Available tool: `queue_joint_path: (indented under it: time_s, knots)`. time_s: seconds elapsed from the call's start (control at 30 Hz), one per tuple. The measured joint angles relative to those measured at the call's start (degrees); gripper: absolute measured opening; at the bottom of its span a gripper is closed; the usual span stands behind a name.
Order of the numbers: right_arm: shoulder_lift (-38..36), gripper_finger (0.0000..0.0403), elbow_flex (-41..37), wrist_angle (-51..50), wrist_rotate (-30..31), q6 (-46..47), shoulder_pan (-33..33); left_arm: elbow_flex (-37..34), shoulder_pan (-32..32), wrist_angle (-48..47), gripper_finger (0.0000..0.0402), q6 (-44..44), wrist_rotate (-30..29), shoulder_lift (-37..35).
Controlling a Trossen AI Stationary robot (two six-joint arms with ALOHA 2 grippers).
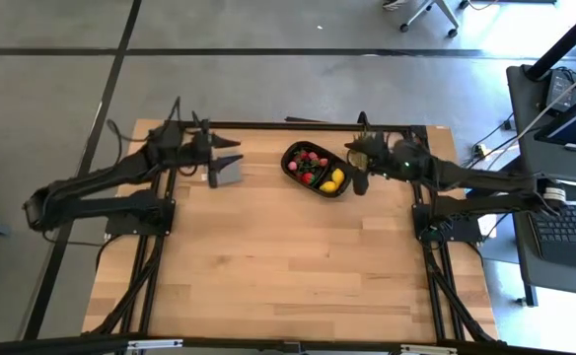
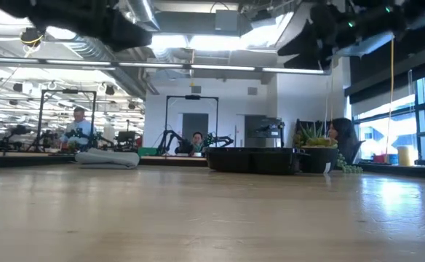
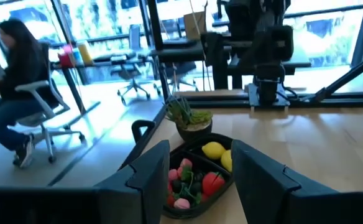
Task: Pick and placing Produce into tupperware
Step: Return to Home Position
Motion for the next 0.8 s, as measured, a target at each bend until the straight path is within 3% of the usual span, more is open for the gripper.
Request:
queue_joint_path:
  time_s: [0.13, 0.33, 0.8]
  knots:
    - [-3.7, 0.0326, -7.8, 8.8, -0.1, -2.9, 0.0, -6.7, 0.0, 4.3, 0.0165, -0.2, 0.0, -4.9]
    - [-10.8, 0.0326, -12.4, 9.0, -0.1, -2.5, -0.2, -12.5, 0.0, 6.6, 0.0165, -1.9, -0.3, -8.1]
    - [-31.6, 0.0326, -24.8, 8.2, 0.0, 0.5, -0.2, -17.4, 0.0, 6.1, 0.0165, -3.8, -0.6, -15.4]
